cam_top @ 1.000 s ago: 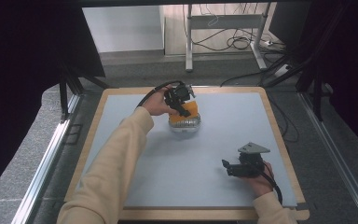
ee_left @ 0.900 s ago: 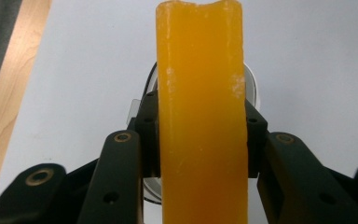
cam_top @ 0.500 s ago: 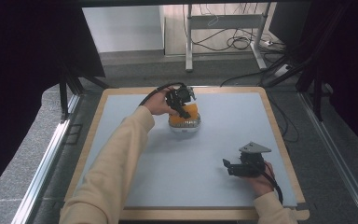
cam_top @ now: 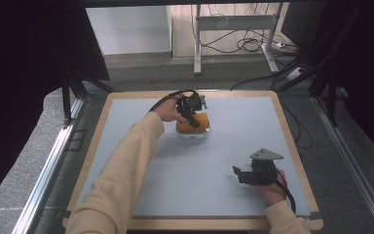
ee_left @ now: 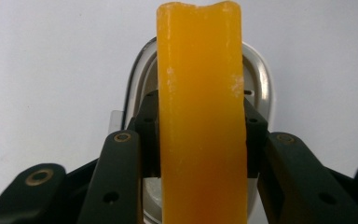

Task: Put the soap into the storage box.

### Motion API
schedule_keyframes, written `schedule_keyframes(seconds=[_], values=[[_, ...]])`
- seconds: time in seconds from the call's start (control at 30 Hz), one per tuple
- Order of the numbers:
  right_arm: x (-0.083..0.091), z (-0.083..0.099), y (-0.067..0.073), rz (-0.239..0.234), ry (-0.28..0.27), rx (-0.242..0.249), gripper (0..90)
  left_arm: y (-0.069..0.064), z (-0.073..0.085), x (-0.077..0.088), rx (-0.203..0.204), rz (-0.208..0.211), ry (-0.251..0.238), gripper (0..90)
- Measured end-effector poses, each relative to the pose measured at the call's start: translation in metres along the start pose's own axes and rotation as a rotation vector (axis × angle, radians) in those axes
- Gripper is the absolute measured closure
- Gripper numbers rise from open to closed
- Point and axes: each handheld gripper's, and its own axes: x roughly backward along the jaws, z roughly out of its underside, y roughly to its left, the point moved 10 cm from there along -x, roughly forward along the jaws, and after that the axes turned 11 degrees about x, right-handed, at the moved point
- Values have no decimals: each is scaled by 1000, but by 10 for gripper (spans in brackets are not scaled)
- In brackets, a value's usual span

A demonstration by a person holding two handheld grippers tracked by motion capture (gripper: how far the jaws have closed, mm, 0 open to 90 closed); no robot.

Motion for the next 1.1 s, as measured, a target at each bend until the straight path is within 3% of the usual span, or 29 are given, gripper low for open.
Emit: schedule_keyframes(seconds=[0.17, 0.27, 0.47, 0.77, 0.9, 1.1], values=[[0, 0, 0, -3, 1, 1, 127, 4, -2, 0, 14, -22, -28, 603], [0, 0, 1, -2, 1, 3, 127, 7, -5, 5, 21, -53, -52, 519], [0, -1, 2, -5, 0, 2, 127, 14, -10, 12, 70, -137, -92, 239], [1, -1, 2, 2, -4, 6, 127, 9, -4, 38, 175, -141, -187, 188], [1, -2, 2, 2, -5, 7, 127, 3, 8, 52, 232, -119, -232, 194], [2, -1, 3, 3, -3, 5, 127, -16, 40, 70, 309, -116, -307, 201]])
